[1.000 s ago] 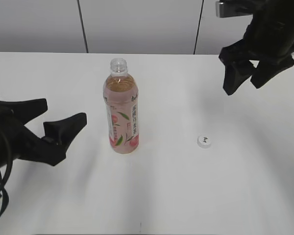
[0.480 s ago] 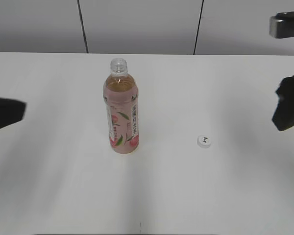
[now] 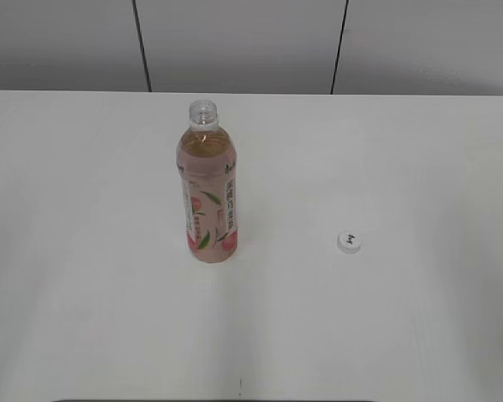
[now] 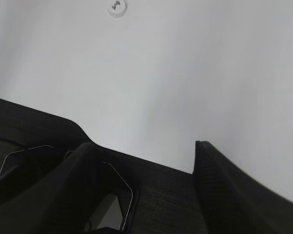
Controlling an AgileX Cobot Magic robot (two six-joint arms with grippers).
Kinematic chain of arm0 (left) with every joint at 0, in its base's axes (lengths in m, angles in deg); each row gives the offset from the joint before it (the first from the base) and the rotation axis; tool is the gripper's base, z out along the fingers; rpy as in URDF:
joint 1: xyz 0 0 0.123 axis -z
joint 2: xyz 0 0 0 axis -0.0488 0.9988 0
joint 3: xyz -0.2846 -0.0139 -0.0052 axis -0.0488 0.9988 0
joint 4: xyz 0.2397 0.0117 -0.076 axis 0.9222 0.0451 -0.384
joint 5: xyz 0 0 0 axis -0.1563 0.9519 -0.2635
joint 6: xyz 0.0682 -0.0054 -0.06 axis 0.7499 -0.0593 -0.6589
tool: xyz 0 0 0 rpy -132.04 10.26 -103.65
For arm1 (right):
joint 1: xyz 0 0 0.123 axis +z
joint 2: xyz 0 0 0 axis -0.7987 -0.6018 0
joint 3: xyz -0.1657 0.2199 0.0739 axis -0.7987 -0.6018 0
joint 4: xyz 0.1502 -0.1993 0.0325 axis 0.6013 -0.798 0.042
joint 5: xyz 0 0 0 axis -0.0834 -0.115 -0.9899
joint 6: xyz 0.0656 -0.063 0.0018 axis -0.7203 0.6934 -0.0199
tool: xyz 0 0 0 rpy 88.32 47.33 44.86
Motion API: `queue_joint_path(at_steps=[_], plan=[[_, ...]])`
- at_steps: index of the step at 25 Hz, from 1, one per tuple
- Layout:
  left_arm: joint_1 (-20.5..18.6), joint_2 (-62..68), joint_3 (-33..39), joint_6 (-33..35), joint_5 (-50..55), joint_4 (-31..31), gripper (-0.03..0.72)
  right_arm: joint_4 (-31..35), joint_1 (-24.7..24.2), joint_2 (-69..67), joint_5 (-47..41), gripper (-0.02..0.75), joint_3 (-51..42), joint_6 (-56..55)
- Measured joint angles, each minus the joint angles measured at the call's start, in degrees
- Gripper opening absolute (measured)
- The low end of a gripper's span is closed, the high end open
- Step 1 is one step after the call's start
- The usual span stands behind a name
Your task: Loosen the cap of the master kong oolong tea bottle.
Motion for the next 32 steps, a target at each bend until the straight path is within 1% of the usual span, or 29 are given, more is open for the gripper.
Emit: queue_joint_path(at_steps=[3, 7, 10, 14, 21, 32], plan=[[0.0, -6.53, 2.01, 1.8, 0.61, -1.14, 0.585, -0.34, 0.0, 6.47, -0.48, 0.477, -5.45, 1.98], [0.0, -13.07, 3.37, 4.0, -1.29, -2.65, 0.577, -1.95, 0.0, 18.65, -0.34, 0.477, -11.97, 5.82], [0.0, -14.15, 3.44, 5.2, -1.62, -2.89, 0.576, -3.13, 0.0, 28.9, 2.04, 0.477, -15.82, 6.52], [0.0, -14.15, 3.66, 5.68, -1.69, -3.1, 0.576, -3.65, 0.0, 39.97, 3.56, 0.477, -16.88, 3.69], [0.0, -14.15, 3.72, 7.33, -1.75, -4.2, 0.554, -3.83, 0.0, 41.82, 3.95, 0.476, -16.88, 1.32], [0.0, -14.15, 3.72, 8.02, -1.75, -5.39, 0.551, -3.89, 0.0, 41.82, 4.01, 0.472, -16.88, 1.12]])
